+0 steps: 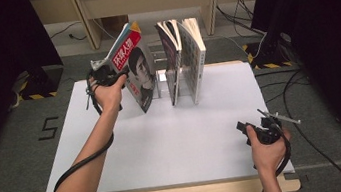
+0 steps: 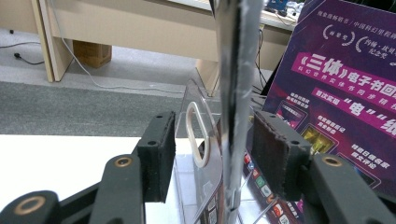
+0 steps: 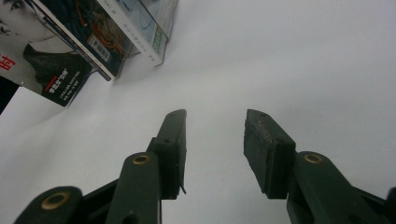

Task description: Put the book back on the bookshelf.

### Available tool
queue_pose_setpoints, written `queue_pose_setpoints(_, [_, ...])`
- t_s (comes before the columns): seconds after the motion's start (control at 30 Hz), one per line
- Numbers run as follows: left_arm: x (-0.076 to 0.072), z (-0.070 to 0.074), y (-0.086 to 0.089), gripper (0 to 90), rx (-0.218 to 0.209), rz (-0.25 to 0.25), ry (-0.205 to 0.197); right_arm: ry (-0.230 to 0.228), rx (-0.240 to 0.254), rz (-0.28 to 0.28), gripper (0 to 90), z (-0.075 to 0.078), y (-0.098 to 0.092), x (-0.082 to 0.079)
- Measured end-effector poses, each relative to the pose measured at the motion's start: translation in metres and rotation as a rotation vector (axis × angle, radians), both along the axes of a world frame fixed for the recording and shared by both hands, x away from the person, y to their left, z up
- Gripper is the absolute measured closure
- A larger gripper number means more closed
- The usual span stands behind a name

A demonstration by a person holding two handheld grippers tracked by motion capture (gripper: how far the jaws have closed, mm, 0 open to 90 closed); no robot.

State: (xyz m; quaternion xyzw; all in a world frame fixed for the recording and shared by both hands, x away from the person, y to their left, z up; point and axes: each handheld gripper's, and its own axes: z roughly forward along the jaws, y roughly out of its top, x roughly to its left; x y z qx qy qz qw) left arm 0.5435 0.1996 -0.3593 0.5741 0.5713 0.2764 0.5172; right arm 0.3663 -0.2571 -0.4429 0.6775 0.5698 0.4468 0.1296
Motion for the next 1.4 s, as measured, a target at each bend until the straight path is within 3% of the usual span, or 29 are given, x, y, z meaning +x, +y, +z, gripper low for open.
queue_pose_setpoints(0.8, [-0.025,0.004,0.005,44.6,0.017,-0.044,0.034,-0.002,-0.005,0.001,59.5,0.000,0.001,0.000])
queue_pose_setpoints(1.4, [-0.050,0.002,0.019,43.8,0.027,-0.075,0.079,-0.006,-0.014,0.005,59.6,0.000,0.002,0.000])
